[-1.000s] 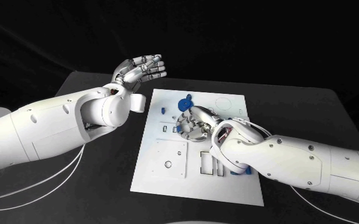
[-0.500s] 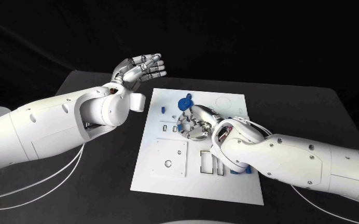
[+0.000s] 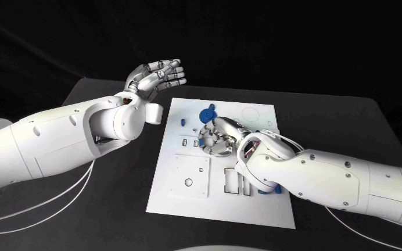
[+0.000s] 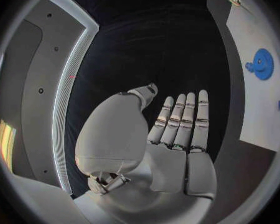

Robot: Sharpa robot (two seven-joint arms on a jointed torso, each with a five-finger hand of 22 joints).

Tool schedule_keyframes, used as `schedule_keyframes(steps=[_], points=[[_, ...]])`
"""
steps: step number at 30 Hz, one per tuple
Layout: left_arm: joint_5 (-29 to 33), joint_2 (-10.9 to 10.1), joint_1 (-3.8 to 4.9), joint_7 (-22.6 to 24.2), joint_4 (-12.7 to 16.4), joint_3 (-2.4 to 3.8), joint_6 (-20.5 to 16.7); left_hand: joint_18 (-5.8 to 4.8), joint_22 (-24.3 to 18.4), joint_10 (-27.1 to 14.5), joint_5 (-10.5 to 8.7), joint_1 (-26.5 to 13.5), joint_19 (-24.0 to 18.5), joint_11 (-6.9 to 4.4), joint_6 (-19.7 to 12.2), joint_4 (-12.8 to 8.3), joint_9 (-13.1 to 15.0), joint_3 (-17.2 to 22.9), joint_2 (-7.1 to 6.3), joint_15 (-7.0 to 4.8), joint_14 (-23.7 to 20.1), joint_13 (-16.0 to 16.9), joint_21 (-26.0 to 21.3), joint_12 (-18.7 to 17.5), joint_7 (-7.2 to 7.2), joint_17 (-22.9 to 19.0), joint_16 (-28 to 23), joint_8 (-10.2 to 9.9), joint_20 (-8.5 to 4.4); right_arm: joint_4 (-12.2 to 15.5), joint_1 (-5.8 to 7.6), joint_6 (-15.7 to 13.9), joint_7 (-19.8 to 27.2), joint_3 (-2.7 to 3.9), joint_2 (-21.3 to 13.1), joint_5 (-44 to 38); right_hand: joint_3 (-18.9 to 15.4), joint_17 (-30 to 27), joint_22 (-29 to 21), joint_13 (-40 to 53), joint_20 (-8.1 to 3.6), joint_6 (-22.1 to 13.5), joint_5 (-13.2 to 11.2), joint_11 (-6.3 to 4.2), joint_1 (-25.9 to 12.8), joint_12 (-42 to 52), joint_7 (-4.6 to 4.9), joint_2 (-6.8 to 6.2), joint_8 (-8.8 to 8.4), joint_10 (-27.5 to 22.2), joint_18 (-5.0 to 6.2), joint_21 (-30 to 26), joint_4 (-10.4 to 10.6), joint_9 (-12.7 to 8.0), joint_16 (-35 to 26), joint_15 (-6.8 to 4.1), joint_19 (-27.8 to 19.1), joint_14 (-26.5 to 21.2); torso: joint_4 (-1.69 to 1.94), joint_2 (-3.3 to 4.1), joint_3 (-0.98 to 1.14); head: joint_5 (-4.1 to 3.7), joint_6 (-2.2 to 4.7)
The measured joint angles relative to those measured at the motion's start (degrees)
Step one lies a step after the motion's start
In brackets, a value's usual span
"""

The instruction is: Assemble the parts on the task board

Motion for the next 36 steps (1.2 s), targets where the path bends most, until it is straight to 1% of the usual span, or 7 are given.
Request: schedule_keyframes(steps=[3, 12, 15, 25, 28, 32, 36], points=[[0.0, 0.0, 0.00, 0.0, 0.0, 0.00, 0.0, 0.00, 0.0, 0.0, 0.00, 0.0, 0.0, 0.00, 0.0, 0.0, 0.0, 0.0, 0.00, 0.00, 0.0, 0.0, 0.0, 0.0, 0.00, 0.0, 0.0, 0.0, 0.00, 0.0, -0.01, 0.0, 0.0, -0.01, 0.0, 0.0, 0.0, 0.0, 0.0, 0.0, 0.00, 0.0, 0.0, 0.00, 0.0, 0.0, 0.00, 0.00, 0.00, 0.0, 0.00, 0.0, 0.0, -0.1, 0.0, 0.00, 0.0, 0.0, -0.01, -0.01, -0.01, 0.00, -0.03], [0.0, 0.0, 0.00, 0.0, 0.0, 0.00, 0.0, 0.00, 0.0, 0.0, 0.00, 0.0, 0.0, 0.00, 0.0, 0.0, 0.0, 0.0, 0.00, 0.00, 0.0, 0.0, 0.0, 0.0, 0.00, 0.0, 0.0, 0.0, 0.00, -0.3, -0.13, 0.0, 0.0, -0.10, 0.1, 0.0, 0.2, 0.0, 0.0, -0.7, 0.00, -1.8, 0.0, 0.72, -0.5, -0.7, 0.82, -0.52, -0.51, -0.7, 0.00, 0.0, -0.2, -0.6, 0.0, 0.00, 0.0, 0.0, -0.01, -0.02, 0.00, -0.01, -0.08], [0.0, 0.0, 0.00, 0.0, 0.0, 0.00, 0.0, 0.00, 0.0, 0.0, 0.00, 0.0, 0.0, 0.00, 0.0, 0.0, 0.0, 0.0, 0.00, 0.00, 0.0, 0.0, 0.0, 0.0, 0.00, 0.0, 0.0, 0.0, 0.00, -0.4, -0.16, 0.0, 0.0, -0.12, 0.1, 0.0, 0.2, 0.0, 0.0, -0.9, 0.00, -2.1, 0.0, 0.73, -0.5, -0.7, 0.67, -0.52, -0.69, -0.7, 0.00, 0.0, -0.2, -0.7, 0.0, 0.00, 0.0, 0.0, -0.01, -0.02, 0.00, -0.02, -0.12], [0.0, -0.1, 0.00, -0.1, 0.0, 0.00, 0.0, 0.00, 0.0, 0.0, 0.00, 0.0, 0.0, 0.00, 0.0, 0.0, 0.0, 0.0, 0.00, 0.00, 0.0, 0.0, 0.0, 0.0, 0.00, 0.0, 0.0, 0.0, 0.00, -0.4, -0.18, 0.1, 0.0, -0.13, 0.2, 0.0, 0.2, 0.0, 0.0, -1.2, 0.00, -2.5, 0.0, 0.93, -0.8, -0.9, 1.04, -0.82, -0.69, -1.3, 0.00, -0.2, -0.2, -0.8, 0.0, 0.00, 0.0, 0.0, -0.01, -0.02, 0.02, -0.04, -0.28], [0.0, -0.1, 0.00, -0.1, 0.0, 0.00, 0.0, 0.00, 0.0, 0.0, 0.00, 0.0, 0.0, 0.00, 0.0, 0.0, 0.0, 0.0, 0.00, 0.00, 0.0, 0.0, 0.0, 0.0, 0.00, 0.0, 0.0, 0.0, 0.00, -0.4, -0.19, 0.0, 0.0, -0.14, 0.2, 0.0, 0.2, 0.0, 0.0, -1.3, 0.00, -2.9, 0.0, 0.92, -1.1, -1.2, 1.09, -1.07, -0.93, -1.3, 0.00, -0.2, -0.2, -1.0, 0.0, 0.00, 0.0, 0.0, 0.00, -0.02, 0.02, -0.05, -0.31], [0.0, -0.1, 0.00, -0.1, 0.0, 0.00, 0.0, 0.00, 0.0, 0.0, 0.00, 0.0, 0.0, 0.00, 0.0, 0.0, 0.0, 0.0, 0.00, 0.00, 0.0, 0.0, 0.0, 0.0, 0.00, 0.0, 0.0, 0.0, 0.00, -0.3, -0.20, -0.1, 0.1, -0.15, 0.2, 0.0, -0.4, 0.0, 0.0, -1.6, 0.00, -3.5, 0.0, 1.17, -2.2, -1.4, 1.28, -2.16, -1.20, -1.6, 0.00, -0.2, -0.2, -1.3, 0.0, 0.43, 0.0, 0.0, -0.01, -0.02, 0.02, -0.07, -0.36], [0.0, -0.1, 0.00, -0.1, 0.0, 0.00, 0.0, 0.00, 0.0, 0.0, 0.00, 0.0, 0.0, 0.00, 0.0, 0.0, 0.0, 0.0, 0.00, 0.00, 0.0, 0.0, 0.0, 0.0, 0.00, 0.0, 0.0, 0.0, 0.00, -0.2, -0.21, -0.3, 0.2, -0.15, 0.1, 0.0, -0.9, 0.0, 0.0, -2.4, 0.26, -4.5, 0.0, 1.52, -2.5, -2.1, 1.50, -2.51, -1.78, -2.4, 0.00, -0.2, 0.0, -1.7, 0.0, 0.43, 0.0, 0.0, -0.01, -0.01, 0.02, -0.07, -0.42]])
